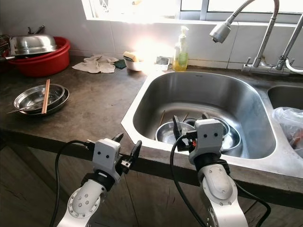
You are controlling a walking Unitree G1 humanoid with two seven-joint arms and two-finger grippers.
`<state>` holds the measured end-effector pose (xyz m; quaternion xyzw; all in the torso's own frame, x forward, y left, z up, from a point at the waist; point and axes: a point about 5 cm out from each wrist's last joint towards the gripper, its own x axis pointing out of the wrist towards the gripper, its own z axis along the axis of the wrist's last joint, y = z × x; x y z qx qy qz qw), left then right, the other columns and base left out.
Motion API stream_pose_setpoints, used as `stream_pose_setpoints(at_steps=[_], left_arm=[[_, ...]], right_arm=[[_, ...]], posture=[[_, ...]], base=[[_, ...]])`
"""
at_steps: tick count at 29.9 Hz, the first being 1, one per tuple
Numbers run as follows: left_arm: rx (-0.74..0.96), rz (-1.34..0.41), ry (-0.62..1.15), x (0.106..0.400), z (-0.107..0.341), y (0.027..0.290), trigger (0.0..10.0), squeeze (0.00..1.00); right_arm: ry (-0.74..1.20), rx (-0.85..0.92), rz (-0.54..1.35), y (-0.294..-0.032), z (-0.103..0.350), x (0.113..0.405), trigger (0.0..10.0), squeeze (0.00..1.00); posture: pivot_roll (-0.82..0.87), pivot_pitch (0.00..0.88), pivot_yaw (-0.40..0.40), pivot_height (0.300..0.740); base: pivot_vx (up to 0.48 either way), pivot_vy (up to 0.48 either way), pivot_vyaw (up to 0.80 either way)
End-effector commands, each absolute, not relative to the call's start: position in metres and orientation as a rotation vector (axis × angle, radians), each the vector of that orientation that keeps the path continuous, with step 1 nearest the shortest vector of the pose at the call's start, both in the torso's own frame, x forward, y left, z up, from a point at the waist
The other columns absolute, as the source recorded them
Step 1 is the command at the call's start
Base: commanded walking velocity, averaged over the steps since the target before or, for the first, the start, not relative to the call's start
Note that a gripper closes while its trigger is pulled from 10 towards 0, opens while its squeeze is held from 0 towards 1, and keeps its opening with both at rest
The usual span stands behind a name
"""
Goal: Kitchen organization
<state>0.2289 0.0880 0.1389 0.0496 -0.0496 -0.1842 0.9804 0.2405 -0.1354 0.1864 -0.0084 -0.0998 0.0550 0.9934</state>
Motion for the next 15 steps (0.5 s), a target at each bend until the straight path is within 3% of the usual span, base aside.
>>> stream_pose_setpoints(at_steps=[1,15], left_arm=[[0.102,-0.377,-0.097,0.2269,0.1386,0.0872,10.0,0.00],[0.102,-0.367,-0.082,0.2250,0.1353,0.0880,10.0,0.00]], right_arm=[[-0.192,-0.010,0.110,-0.1345,0.1866,0.2412,10.0,0.00],[-0.181,-0.016,0.117,-0.1327,0.1862,0.2442,10.0,0.00]], posture=[[0.11,0.000,-0.023,0.740],[0.11,0.000,-0.025,0.740]], base=[[-0.247,0.000,0.00],[-0.265,0.000,0.00]])
